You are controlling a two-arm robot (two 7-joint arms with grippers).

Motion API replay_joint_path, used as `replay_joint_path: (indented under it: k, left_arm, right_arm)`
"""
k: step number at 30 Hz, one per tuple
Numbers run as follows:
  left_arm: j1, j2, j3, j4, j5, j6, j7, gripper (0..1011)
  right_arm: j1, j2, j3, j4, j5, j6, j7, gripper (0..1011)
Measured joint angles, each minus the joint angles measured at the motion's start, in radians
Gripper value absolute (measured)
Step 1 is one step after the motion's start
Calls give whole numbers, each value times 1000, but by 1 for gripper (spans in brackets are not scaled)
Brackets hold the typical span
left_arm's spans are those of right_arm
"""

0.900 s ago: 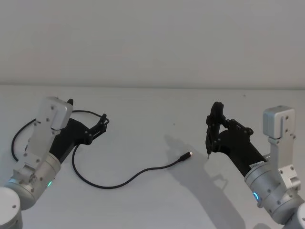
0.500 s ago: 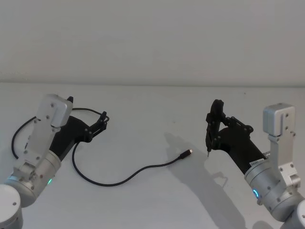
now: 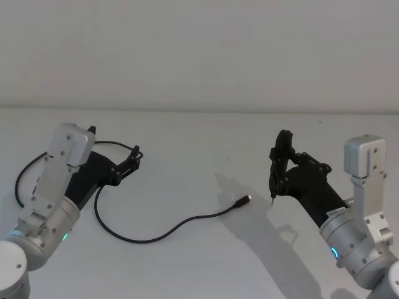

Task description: Pick up the data cable with the one hand.

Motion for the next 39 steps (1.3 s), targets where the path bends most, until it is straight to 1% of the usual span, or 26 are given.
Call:
replay_joint_path:
  k: [39]
  left_arm:
    - [0, 0, 0, 0, 0, 0, 0, 1000]
  right_arm:
    - [0, 0, 0, 0, 0, 0, 0, 275]
